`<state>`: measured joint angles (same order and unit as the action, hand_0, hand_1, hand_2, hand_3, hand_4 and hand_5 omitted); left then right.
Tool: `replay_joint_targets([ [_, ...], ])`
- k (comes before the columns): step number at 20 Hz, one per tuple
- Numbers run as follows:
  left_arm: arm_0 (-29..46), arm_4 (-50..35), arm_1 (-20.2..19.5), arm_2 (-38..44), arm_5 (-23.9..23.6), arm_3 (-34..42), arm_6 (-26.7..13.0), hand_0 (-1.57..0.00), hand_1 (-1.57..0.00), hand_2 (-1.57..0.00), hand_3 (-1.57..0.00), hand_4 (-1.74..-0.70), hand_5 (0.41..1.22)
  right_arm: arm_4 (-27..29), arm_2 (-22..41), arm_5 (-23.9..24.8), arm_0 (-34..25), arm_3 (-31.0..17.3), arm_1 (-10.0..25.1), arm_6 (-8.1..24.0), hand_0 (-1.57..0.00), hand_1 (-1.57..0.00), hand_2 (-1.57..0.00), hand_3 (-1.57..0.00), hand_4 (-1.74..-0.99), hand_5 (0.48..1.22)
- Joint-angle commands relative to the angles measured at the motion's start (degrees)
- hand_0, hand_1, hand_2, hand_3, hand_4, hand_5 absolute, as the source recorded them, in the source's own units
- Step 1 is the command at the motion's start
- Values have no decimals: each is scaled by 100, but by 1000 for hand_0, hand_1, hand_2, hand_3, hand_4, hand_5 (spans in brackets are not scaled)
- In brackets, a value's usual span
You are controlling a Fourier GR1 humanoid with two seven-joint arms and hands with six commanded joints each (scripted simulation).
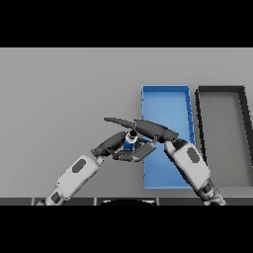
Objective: Pick up the blue pipe and place it into the blue bin.
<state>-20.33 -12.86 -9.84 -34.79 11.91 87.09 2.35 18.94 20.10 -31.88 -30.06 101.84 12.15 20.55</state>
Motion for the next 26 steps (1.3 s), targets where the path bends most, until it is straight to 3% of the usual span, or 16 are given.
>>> replay_joint_targets([
  [1,61,-4,-41,-33,42,77,94,-1571,-1567,-1571,-1395,-1717,1221,39,42,-59,-52,-41,-51,-19,-54,-83,-115,-43,-1268,519],
  [2,20,181,-49,-65,0,67,292,-1496,-1393,-1367,-1150,-1630,1221,-43,83,-100,-126,-145,-96,-4,-138,-166,-193,-106,-1308,523],
  [4,-102,690,-201,-239,-229,116,-192,-993,-895,-875,-736,-1587,1221,-19,107,-193,-265,-225,-142,9,-478,-500,-500,-375,-1390,538],
  [5,-81,758,-211,-236,-307,136,-90,-879,-828,-796,-667,-1611,1221,31,96,-247,-336,-263,-130,-48,-697,-714,-714,-562,-1453,551],
  [6,-40,762,-264,-210,-308,153,-28,-895,-867,-845,-656,-1637,1221,164,135,-272,-324,-274,-161,0,-872,-886,-886,-701,-1503,573],
  [7,-69,625,-138,-123,-313,83,61,-1030,-1008,-990,-623,-1658,1192,353,139,-233,-360,-278,-194,134,-1012,-1023,-1023,-828,-1541,604],
  [9,14,320,-41,-23,-242,146,243,-1225,-1211,-1199,-525,-1688,1203,492,155,-120,-266,-269,-250,294,-1213,-1220,-1220,-1096,-1492,706],
  [12,54,169,7,-15,-184,153,279,-1394,-1386,-1381,-550,-1714,1212,253,170,-58,-161,-154,-337,23,-1388,-1391,-1391,-1328,-1458,957],
  [15,-78,231,-114,-66,-278,116,313,-1480,-1454,-1474,-550,-1727,1216,-213,180,-151,-107,-94,-426,-323,-1477,-1479,-1479,-1446,-1465,1086],
  [18,-133,304,-172,-191,-321,77,326,-1499,-1356,-1521,-505,-1734,1219,-137,118,-315,85,-1,-513,-172,-1523,-1524,-1524,-1507,-1473,1152],
  [19,-144,333,-232,-203,-268,76,403,-1426,-1220,-1350,-531,-1637,1219,-65,113,-339,94,-11,-613,-79,-1533,-1533,-1533,-1520,-1474,1166],
  [20,-150,345,-304,-215,-205,97,411,-1407,-1190,-1242,-518,-1544,1219,-103,48,-369,79,-1,-620,-36,-1540,-1541,-1541,-1530,-1477,1177],
  [21,-164,356,-331,-252,-125,132,276,-1224,-1003,-1024,-416,-1437,1220,-187,30,-432,129,36,-635,-137,-1546,-1547,-1547,-1538,-1478,1186],
  [23,-233,425,-311,-257,55,30,261,-783,-642,-655,-266,-1251,1220,-227,-45,-498,108,24,-736,12,-1555,-1556,-1556,-1550,-1481,1198],
  [25,-255,496,-377,-213,233,0,289,-501,-410,-419,-170,-1110,1184,-230,-126,-543,127,55,-816,99,-1561,-1561,-1561,-1558,-1482,1206],
  [26,-261,538,-422,-167,293,22,278,-401,-328,-335,-136,-1051,1118,-250,-124,-511,168,75,-909,89,-1563,-1563,-1563,-1560,-1483,1209],
])
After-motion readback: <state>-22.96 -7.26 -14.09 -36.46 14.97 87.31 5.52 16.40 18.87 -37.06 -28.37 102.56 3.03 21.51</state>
